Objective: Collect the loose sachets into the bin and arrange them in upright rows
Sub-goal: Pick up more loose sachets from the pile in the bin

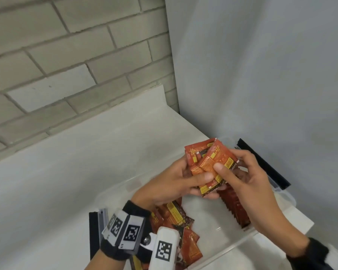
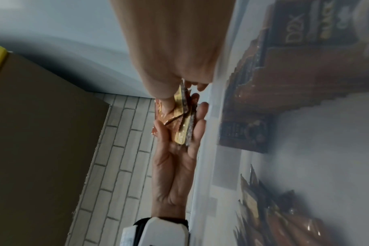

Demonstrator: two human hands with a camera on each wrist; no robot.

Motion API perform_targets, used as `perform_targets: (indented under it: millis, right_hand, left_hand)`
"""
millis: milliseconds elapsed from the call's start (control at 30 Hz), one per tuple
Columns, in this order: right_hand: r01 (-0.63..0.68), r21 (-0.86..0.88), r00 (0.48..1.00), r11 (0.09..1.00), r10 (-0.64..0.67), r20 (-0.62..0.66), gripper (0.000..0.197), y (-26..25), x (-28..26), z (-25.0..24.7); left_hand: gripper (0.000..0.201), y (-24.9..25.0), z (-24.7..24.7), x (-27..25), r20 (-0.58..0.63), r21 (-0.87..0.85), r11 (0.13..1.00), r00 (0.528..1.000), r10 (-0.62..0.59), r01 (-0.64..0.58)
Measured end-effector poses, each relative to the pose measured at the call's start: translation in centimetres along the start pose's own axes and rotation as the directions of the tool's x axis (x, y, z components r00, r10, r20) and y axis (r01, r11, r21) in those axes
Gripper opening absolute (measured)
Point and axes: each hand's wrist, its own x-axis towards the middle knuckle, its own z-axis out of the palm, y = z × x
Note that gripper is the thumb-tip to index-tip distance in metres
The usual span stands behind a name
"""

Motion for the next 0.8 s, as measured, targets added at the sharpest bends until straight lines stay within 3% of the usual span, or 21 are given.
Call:
perform_targets:
  millis: [233,400,567,800]
  right_hand:
    - [0.011,0.157,0.998,0.987,-0.001,-0.066,0.04,-0.34,-0.14,-0.21]
    - [-0.042,0.11,0.997,0.993,0.048,-0.056,0.023,-0.28,-0.13,-0.2]
    - [-0.067,0.091,0.996,0.994,0.072,-0.057,0.021,-0.25,-0.11,-0.2]
    - [-0.127,0.107,0.992,0.986,0.127,0.001,0.027,-0.49,0.05,0.0]
  left_hand:
    - [0.039,0.46,-0.14,0.21,-0.142,0.063,0.992,0.983,0.116,-0.108]
    - [0.042,0.49,-0.41,0.17,-0.212,0.08,0.985,0.963,0.164,-0.151]
    - [0.046,0.48,-0.41,0.05,-0.249,0.084,0.988,0.958,0.144,-0.127]
    - [0.04,0.95,-0.23,0.26,-0.335,-0.071,0.992,0.939,0.075,-0.105]
